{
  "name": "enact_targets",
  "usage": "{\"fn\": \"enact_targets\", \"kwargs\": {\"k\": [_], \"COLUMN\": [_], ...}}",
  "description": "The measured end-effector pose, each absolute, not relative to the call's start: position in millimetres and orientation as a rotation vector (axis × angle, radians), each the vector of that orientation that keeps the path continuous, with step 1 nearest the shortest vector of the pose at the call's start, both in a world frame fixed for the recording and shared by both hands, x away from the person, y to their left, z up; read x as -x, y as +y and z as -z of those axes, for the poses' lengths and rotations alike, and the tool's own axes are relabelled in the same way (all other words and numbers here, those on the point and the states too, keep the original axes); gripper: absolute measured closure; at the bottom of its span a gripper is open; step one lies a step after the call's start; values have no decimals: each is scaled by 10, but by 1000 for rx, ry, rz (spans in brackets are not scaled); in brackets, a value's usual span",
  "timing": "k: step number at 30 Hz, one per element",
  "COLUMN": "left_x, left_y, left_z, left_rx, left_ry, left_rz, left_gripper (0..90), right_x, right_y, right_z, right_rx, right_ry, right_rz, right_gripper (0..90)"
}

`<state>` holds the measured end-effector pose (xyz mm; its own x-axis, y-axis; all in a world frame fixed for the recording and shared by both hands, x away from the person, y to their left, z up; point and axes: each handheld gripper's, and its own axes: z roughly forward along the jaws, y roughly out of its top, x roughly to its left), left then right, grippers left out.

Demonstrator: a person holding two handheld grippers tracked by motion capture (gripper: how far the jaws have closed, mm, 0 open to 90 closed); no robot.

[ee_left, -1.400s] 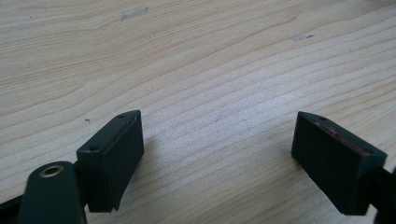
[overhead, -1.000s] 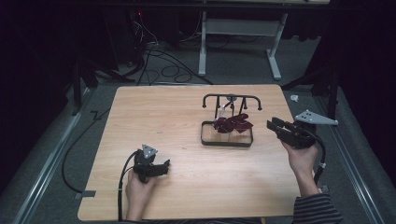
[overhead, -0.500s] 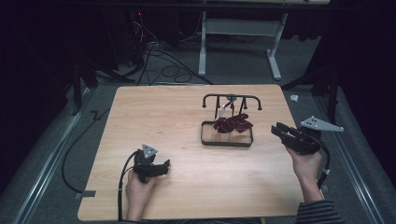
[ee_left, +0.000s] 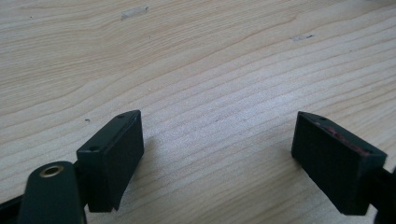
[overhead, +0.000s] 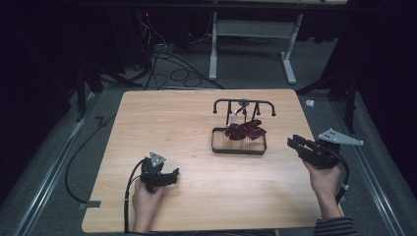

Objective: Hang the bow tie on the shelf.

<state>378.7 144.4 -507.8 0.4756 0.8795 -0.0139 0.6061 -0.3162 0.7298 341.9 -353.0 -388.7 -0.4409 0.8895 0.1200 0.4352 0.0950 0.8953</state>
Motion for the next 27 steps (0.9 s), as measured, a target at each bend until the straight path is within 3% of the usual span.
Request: {"fn": "enact_targets", "kwargs": {"k": [27], "left_x": [-3787], "left_y": [1444], "left_z": [5077], "left_rx": [-2043], "left_ry": [1226], "left_rz": [-514], "left_gripper": [173], "right_x": [-3342], "right_y": [-3603], "right_z": [4179], "right_rx": [-1367], "right_ry": [1941], "right_rz": [-1307], "right_gripper": [690]}}
